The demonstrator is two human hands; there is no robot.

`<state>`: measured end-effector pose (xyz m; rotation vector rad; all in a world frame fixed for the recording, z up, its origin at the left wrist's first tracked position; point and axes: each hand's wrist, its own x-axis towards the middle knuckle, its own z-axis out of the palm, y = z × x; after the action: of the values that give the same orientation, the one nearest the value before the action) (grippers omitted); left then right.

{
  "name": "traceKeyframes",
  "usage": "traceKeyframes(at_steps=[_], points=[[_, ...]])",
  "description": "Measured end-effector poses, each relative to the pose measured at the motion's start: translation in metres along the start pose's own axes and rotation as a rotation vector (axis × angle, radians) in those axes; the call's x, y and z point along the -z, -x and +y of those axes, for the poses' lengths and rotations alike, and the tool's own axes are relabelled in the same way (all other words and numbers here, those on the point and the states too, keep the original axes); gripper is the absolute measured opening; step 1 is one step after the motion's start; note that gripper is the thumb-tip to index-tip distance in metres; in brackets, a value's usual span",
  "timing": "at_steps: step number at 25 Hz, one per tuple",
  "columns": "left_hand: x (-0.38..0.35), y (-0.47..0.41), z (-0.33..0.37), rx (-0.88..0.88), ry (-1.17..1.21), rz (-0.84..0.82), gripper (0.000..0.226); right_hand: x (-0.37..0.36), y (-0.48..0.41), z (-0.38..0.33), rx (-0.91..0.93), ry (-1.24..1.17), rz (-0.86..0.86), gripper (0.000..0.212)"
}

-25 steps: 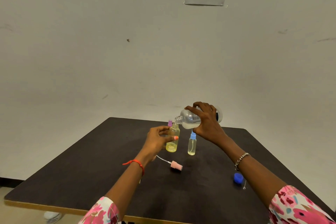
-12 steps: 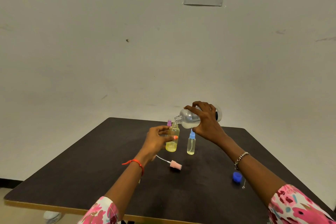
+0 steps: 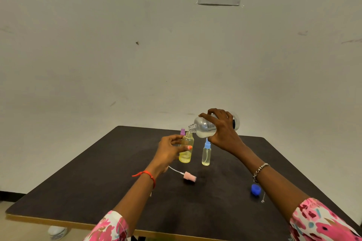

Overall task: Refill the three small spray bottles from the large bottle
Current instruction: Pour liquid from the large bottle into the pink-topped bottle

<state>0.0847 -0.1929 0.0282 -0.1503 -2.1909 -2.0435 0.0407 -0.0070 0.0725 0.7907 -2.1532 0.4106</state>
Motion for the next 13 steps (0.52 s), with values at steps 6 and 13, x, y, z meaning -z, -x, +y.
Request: traceKeyframes(at_steps=[6,13], points=[[-0.0007,-0.0003,0.0007,-0.004,0.0,-0.006,0.05,-0.0001,-0.0004,-0.0005,0.006,0.002,0.01,0.059],[0.0009,0.0003,-0.0001,-0.015,0.008,-0.013,0.049,0.0005,-0.0015,-0.001,0.013,0.004,0.004,0.061]])
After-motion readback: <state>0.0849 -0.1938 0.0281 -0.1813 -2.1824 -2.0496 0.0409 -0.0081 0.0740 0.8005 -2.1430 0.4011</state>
